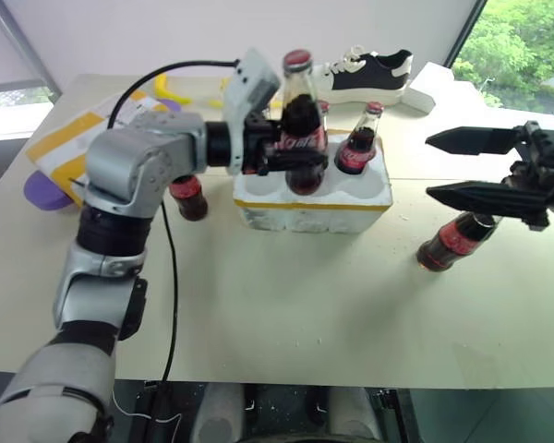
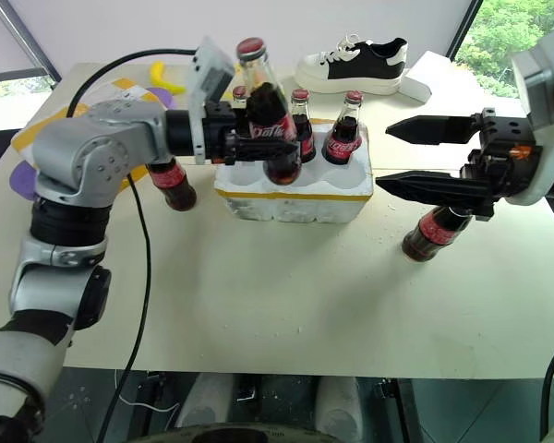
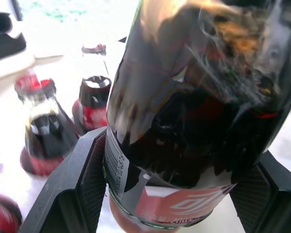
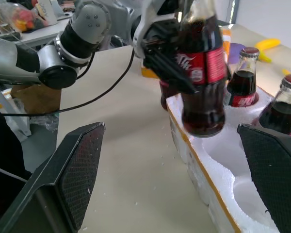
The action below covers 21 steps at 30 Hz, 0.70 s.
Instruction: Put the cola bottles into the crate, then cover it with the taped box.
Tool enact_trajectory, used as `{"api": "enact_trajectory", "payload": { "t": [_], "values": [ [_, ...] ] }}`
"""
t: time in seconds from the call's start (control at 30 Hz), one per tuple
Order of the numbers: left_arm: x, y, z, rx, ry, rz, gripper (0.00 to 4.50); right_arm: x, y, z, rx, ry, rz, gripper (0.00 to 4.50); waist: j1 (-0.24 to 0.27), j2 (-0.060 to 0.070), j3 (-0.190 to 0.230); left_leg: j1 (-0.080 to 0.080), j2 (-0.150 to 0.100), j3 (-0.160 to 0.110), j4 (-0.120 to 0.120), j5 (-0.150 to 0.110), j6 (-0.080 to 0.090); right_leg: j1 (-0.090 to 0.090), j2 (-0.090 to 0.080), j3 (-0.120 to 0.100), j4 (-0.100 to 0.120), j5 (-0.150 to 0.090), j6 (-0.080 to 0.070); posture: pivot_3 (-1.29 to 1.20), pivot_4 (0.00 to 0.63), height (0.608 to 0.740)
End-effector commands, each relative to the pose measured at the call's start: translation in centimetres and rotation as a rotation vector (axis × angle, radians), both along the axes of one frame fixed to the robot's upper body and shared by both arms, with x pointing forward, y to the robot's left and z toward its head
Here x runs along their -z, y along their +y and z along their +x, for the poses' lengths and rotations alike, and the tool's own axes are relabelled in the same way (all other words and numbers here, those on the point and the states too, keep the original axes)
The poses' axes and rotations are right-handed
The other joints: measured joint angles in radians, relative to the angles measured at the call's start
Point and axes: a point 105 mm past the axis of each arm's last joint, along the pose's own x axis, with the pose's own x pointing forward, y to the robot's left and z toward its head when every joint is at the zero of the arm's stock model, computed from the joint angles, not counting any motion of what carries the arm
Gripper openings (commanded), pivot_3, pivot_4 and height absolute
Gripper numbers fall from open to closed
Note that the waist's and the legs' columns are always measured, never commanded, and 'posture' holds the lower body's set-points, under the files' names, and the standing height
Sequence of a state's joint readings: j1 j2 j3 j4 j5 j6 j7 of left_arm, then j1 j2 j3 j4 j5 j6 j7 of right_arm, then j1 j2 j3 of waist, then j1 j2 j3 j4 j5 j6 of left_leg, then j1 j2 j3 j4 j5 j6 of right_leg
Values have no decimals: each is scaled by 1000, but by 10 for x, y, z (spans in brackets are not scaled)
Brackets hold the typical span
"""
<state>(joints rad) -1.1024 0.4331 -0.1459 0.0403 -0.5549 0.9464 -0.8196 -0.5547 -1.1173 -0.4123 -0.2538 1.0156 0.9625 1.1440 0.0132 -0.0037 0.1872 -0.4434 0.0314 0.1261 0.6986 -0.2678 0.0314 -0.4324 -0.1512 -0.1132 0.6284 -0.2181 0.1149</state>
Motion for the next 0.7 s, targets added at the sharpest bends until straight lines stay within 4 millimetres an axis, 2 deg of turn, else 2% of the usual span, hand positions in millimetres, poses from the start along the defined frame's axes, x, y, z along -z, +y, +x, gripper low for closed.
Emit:
{"api": "enact_trajectory", "payload": {
  "t": [0.03,0.13,0.3,0.53,0.7],
  "values": [
    [-18,-17,6,-35,-63,0,2814,-11,0,-7,0,-64,19,4500,0,0,0,0,0,0,0,0,0,0,0,0,0,0,0,0,150,740],
    [-10,-24,17,-75,-56,54,2814,-10,-1,-6,12,-66,27,4500,0,0,0,0,0,0,0,0,0,0,0,0,0,0,0,0,150,740],
    [1,-22,27,-110,-105,149,2814,-8,-3,-6,30,-73,25,4500,-1,0,0,0,0,0,0,0,0,-1,0,0,0,0,0,0,150,740],
    [14,-31,35,-89,-113,162,2814,-7,-5,-3,52,-87,19,4500,0,0,0,0,0,0,0,0,0,-1,0,0,0,0,0,0,150,740],
    [41,-33,46,-115,-47,207,2814,-6,-6,0,60,-85,17,4500,1,0,0,0,0,0,0,0,0,-1,0,0,0,0,0,0,150,740]
  ]
}}
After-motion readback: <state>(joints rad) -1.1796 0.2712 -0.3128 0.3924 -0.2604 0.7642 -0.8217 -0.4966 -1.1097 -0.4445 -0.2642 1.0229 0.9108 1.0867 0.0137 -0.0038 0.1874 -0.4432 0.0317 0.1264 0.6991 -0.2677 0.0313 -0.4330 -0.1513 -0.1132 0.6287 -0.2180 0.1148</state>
